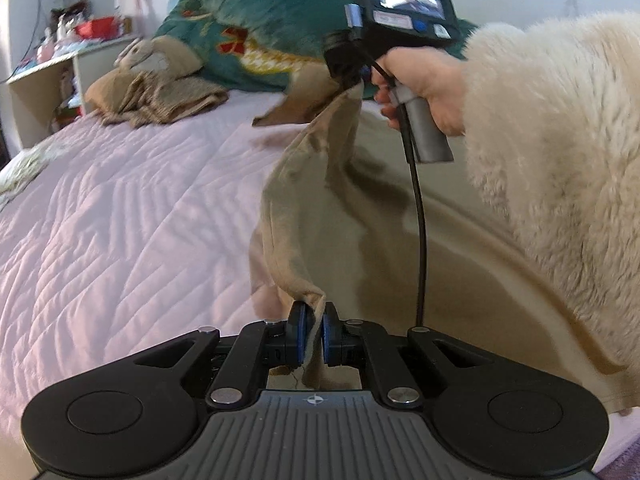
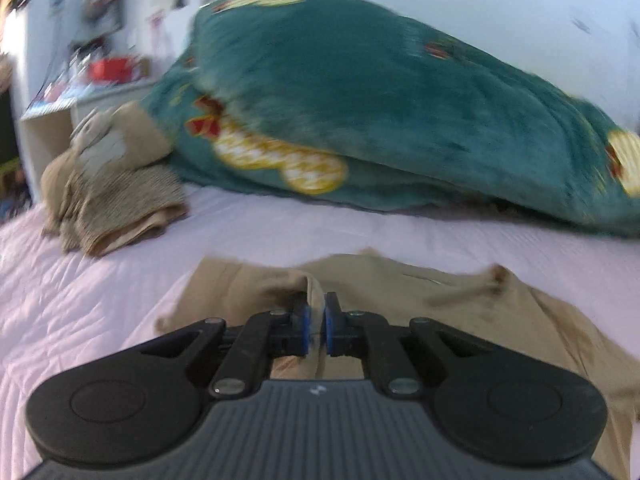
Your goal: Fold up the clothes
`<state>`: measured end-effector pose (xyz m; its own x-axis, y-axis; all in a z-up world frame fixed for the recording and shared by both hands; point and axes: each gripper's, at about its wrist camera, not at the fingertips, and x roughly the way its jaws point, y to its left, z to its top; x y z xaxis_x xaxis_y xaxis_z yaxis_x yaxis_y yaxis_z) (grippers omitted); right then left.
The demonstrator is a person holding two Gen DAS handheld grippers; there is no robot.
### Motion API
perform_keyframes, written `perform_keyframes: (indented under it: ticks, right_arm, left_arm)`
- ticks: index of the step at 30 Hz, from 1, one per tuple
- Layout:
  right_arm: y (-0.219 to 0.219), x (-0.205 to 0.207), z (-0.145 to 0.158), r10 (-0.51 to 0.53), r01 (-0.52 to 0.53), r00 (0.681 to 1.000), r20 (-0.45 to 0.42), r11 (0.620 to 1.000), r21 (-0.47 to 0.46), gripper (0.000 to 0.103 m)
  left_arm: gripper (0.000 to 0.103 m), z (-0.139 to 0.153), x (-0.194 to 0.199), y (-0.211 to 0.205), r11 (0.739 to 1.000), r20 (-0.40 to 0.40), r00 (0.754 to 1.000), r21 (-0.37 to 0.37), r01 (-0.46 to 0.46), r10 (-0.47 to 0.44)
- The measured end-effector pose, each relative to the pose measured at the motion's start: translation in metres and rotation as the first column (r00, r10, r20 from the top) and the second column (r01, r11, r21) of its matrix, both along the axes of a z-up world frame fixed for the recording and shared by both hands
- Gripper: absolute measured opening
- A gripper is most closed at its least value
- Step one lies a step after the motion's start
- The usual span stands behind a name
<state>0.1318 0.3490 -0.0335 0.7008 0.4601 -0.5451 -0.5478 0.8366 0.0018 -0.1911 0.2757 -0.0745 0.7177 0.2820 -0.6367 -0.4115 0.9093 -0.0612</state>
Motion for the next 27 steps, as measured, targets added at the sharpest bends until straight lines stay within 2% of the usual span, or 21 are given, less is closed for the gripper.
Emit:
perform_keyframes:
  ticks: [5,7,9,10,13,15,19,21,24,25,27]
  right_arm:
    - [-0.077,0.026,-0.011,-0.136,0.148,0.982,-0.134,0.985,0.088,0.008]
    - [-0.105,0.038,-0.027,-0.179,0.194,0.961,-0.209,0.979,0.056,0.010]
    - [-0.130,0.052,-0.048,-0.211,0.225,0.921,-0.327,0.974,0.004,0.013]
    - [-0.140,0.054,-0.054,-0.225,0.232,0.908,-0.353,0.972,-0.021,0.014]
    - [-0.163,0.053,-0.064,-0.234,0.222,0.903,-0.361,0.972,-0.075,0.020]
    - [-0.172,0.046,-0.059,-0.206,0.190,0.917,-0.341,0.979,-0.077,0.026]
    - [-0.178,0.025,-0.036,-0.111,0.104,0.946,-0.303,0.994,-0.039,0.034]
    - [-0.181,0.013,-0.025,-0.053,0.051,0.955,-0.292,0.999,-0.017,0.041]
    - [-0.180,-0.009,-0.013,0.034,-0.041,0.963,-0.267,0.999,-0.019,0.042]
    - [-0.180,-0.016,-0.010,0.056,-0.064,0.966,-0.252,0.998,-0.024,0.042]
    - [-0.177,-0.028,-0.006,0.088,-0.098,0.973,-0.211,0.994,-0.040,0.043]
  left_arm:
    - [0.011,0.003,0.015,-0.037,0.991,0.005,0.991,-0.020,0.135,-0.135]
    - [0.011,-0.003,0.023,-0.053,0.979,-0.016,0.979,-0.043,0.201,-0.202]
    - [0.013,-0.013,0.031,-0.066,0.964,-0.058,0.964,-0.078,0.255,-0.260]
    - [0.013,-0.019,0.035,-0.073,0.955,-0.088,0.954,-0.100,0.279,-0.288]
    - [0.014,-0.025,0.034,-0.087,0.951,-0.125,0.943,-0.077,0.300,-0.308]
    - [0.014,-0.020,0.033,-0.091,0.953,-0.127,0.945,-0.056,0.297,-0.302]
    - [0.014,0.000,0.026,-0.086,0.974,-0.101,0.969,-0.015,0.227,-0.227]
    - [0.018,0.011,0.022,-0.084,0.981,-0.087,0.978,0.025,0.191,-0.188]
    - [0.030,0.028,0.018,-0.078,0.989,-0.054,0.989,0.039,0.139,-0.137]
    - [0.036,0.034,0.015,-0.076,0.991,-0.038,0.991,0.030,0.129,-0.127]
    - [0.039,0.041,0.014,-0.071,0.993,-0.006,0.993,0.003,0.120,-0.120]
